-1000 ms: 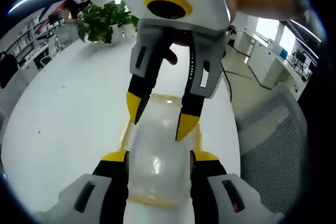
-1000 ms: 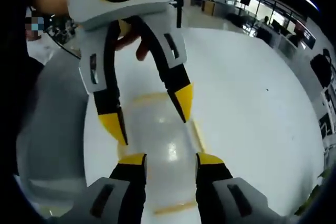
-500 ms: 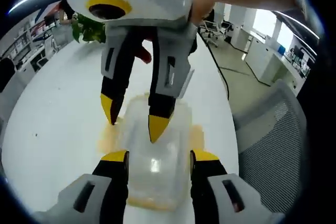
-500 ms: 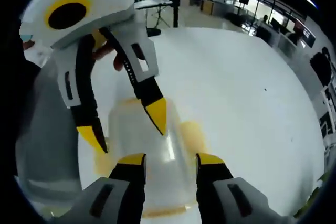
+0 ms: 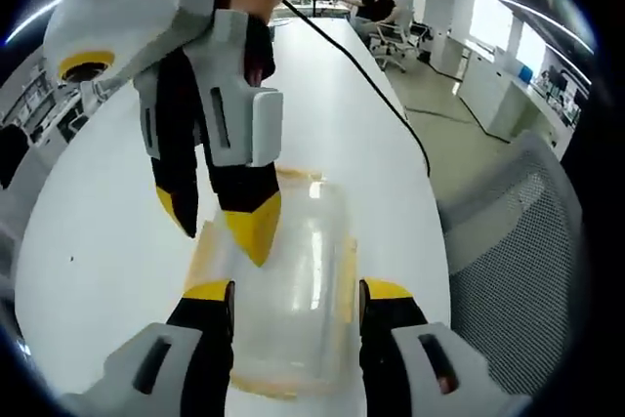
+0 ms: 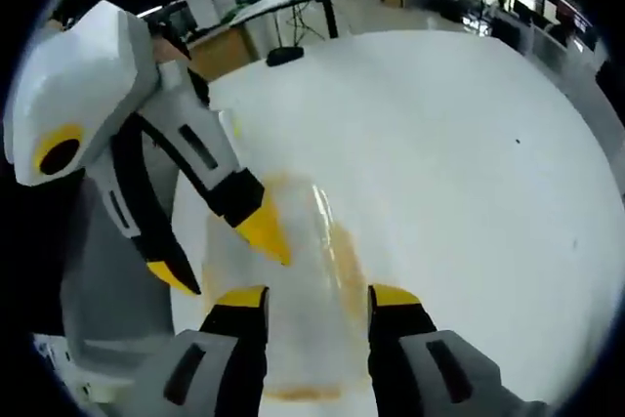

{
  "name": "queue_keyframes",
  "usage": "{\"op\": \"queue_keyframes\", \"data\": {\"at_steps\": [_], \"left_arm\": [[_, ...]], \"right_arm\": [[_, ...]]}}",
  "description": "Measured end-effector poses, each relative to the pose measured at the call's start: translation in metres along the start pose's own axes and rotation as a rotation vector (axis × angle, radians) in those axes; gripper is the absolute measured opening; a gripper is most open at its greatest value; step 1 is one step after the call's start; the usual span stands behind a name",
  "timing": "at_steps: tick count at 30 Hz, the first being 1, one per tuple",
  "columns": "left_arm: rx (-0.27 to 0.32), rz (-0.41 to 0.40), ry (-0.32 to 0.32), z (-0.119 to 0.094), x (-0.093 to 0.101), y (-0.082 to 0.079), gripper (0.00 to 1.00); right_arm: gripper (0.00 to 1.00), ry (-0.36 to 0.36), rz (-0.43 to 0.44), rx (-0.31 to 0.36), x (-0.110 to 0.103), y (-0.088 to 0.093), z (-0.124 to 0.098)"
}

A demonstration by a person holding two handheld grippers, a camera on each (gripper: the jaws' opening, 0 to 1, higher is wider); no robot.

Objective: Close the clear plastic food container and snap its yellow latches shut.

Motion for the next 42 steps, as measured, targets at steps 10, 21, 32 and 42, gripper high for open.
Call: {"op": "queue_keyframes", "data": {"at_steps": [10,21,32,42], "left_arm": [[-0.043,0.058,-0.048,0.003,0.007,-0.001,0.52],[-0.103,0.162,-0.106,0.010,0.012,-0.002,0.53],[-0.075,0.145,-0.132,0.010,0.014,0.002,0.53],[-0.092,0.153,-0.138,0.012,0.015,0.000,0.51]], "right_arm": [[0.42,-0.046,-0.024,-0.073,-0.004,-0.006,0.013],[0.44,-0.073,-0.012,-0.168,-0.002,-0.011,0.018],[0.40,-0.101,-0.003,-0.204,-0.001,-0.010,0.020],[0.31,-0.115,0.081,-0.203,0.001,-0.011,0.021]]}}
Point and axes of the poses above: the point that each gripper's makers call its tool centre point, and the gripper's own axes: z roughly forward along the fingers, x roughly to its right, y roughly out of its underside, the point moved 8 cm from there along -z, roughly backward along the fingers, and after that the axes turned 13 degrees about z, right-handed, at the moved point
